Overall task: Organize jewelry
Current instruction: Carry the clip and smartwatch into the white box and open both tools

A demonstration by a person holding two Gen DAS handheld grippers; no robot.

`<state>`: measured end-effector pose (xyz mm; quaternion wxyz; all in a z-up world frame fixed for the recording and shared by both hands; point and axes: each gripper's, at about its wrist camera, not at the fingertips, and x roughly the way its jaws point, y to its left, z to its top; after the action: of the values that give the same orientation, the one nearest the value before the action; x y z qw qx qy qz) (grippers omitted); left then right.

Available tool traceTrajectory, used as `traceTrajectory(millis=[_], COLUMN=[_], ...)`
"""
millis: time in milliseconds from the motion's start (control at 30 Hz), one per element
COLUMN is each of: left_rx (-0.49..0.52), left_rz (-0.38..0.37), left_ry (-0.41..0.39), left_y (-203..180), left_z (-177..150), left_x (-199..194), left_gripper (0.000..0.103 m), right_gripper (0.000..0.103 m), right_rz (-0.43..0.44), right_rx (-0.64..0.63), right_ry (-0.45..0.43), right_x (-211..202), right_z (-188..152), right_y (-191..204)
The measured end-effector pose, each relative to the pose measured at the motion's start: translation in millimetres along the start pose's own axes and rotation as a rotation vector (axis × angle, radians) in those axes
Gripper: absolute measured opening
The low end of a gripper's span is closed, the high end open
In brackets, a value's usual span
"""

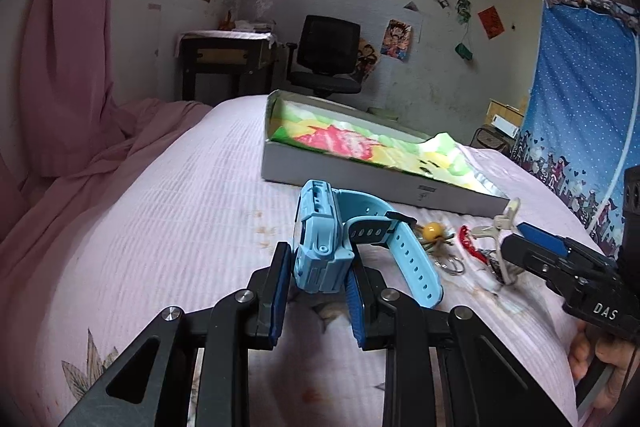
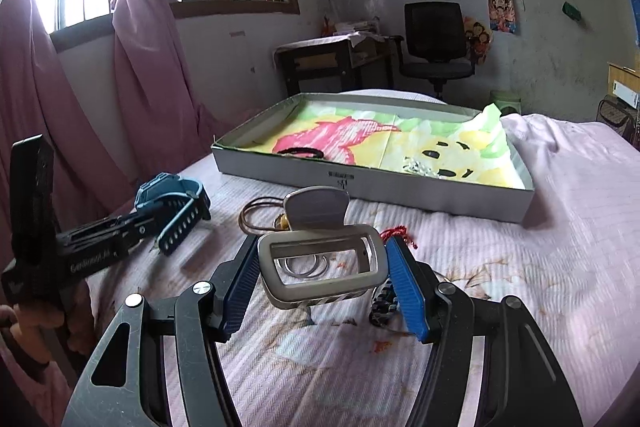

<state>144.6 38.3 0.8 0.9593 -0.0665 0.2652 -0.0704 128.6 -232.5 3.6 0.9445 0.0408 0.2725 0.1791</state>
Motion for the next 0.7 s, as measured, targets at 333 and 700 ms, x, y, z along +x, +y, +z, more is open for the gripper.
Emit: traceTrajectory(millis=[333,700], left_rx=[0.007,0.005], left_rz=[0.004,0.042], left_ry=[-0.033,0.01], left_y=[-23.4,-49.9], left_z=[17.2,82.2], left_x=[-0.8,58.0], left_gripper=[0.024,0.024], right_gripper=[0.058,0.058], right_rz=[0.008,-0.052], right_rx=[0.021,0.068], right_ry=[-0.07,-0.15], right_x=[-8.9,21.1], right_z=[12.4,66.5], right_y=[-6.6,-48.3])
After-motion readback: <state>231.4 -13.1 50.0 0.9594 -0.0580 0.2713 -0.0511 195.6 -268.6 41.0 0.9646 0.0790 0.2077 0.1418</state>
